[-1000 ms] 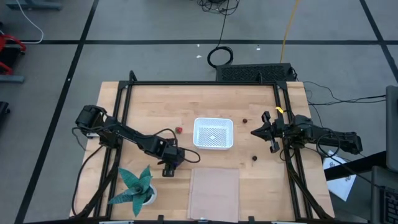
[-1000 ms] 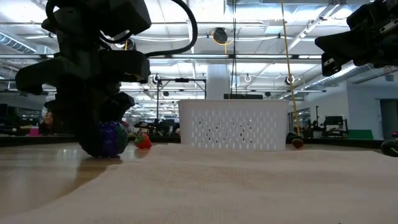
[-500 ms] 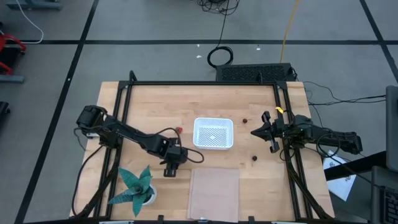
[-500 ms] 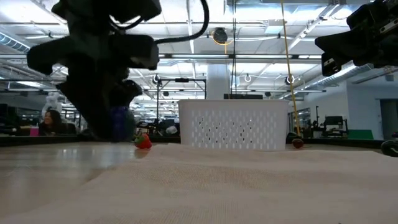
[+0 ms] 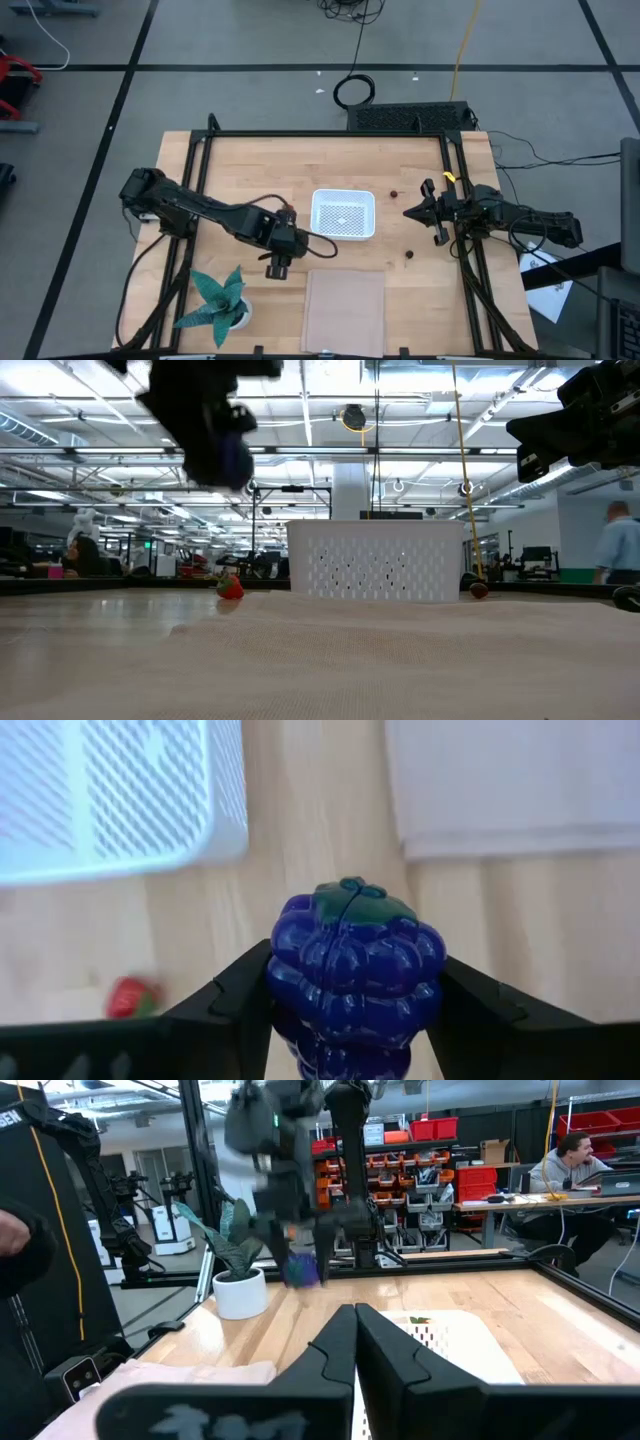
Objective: Pick and placing Produce into tupperware
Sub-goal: Put the grapes into the white bin
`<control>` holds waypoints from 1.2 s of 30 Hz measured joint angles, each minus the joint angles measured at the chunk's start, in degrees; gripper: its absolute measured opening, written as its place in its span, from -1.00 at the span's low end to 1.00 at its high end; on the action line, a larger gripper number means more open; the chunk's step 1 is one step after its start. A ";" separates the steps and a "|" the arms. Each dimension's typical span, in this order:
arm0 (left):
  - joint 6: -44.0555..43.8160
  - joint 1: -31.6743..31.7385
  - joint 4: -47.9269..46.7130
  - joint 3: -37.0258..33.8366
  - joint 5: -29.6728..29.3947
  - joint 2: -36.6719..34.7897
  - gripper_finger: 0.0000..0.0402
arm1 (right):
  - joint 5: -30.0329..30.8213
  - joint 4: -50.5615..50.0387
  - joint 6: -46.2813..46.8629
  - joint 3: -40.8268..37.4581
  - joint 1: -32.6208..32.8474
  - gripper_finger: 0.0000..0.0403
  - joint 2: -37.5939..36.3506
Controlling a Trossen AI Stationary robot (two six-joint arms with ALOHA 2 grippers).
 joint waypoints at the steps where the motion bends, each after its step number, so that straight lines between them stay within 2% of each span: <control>1: 0.15 0.06 -0.18 0.90 -0.23 -0.99 0.00 | 0.00 -0.04 0.00 -0.02 -0.01 -1.00 0.01; 8: 0.09 1.15 -4.59 4.11 -3.27 -9.37 0.00 | 0.00 -0.13 0.00 -0.01 -0.01 -1.00 0.31; 16: -2.72 4.91 -10.23 4.19 -2.98 -16.59 0.00 | 0.00 0.00 0.00 0.00 0.01 -1.00 0.63; 22: -3.90 8.49 -16.21 7.30 -2.92 -16.95 0.01 | 0.07 0.48 0.00 0.00 -0.02 -1.00 0.66; 27: -2.10 11.52 -16.98 10.80 -1.47 -16.93 0.01 | 0.09 0.46 0.00 -0.01 0.01 -1.00 0.66; 36: -1.07 16.00 -20.43 14.92 -2.39 -17.01 0.01 | 0.10 0.42 0.00 -0.02 -0.02 -1.00 0.66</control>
